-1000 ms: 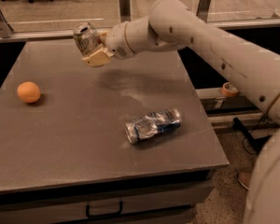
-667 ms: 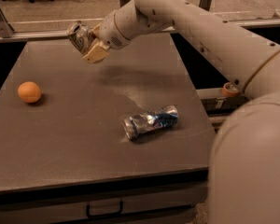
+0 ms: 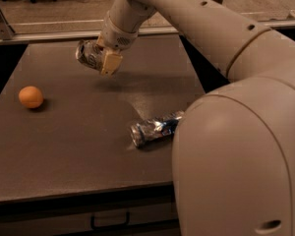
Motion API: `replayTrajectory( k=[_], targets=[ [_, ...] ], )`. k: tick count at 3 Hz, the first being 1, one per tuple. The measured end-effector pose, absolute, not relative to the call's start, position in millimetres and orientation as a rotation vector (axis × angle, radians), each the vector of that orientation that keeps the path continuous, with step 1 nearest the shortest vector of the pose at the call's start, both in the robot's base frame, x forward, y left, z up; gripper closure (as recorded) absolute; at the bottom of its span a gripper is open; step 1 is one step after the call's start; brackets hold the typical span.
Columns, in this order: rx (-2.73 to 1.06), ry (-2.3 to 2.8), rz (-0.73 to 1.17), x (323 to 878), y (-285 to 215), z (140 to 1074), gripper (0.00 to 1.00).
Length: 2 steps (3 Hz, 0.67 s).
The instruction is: Knock 7up can over
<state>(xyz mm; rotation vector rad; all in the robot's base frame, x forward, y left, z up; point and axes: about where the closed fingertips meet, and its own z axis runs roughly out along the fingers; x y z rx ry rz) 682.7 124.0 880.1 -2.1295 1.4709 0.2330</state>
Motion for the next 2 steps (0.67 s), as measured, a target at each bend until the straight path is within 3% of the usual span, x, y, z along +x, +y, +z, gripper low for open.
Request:
replayTrajectory(
  k=[1, 2],
  targets=[
    [-2.377, 1.472, 0.157, 655.2, 99.1, 868.9, 0.84],
    [-2.585, 1.438, 0.082, 626.2, 84.2, 860.3, 0.6]
  ],
)
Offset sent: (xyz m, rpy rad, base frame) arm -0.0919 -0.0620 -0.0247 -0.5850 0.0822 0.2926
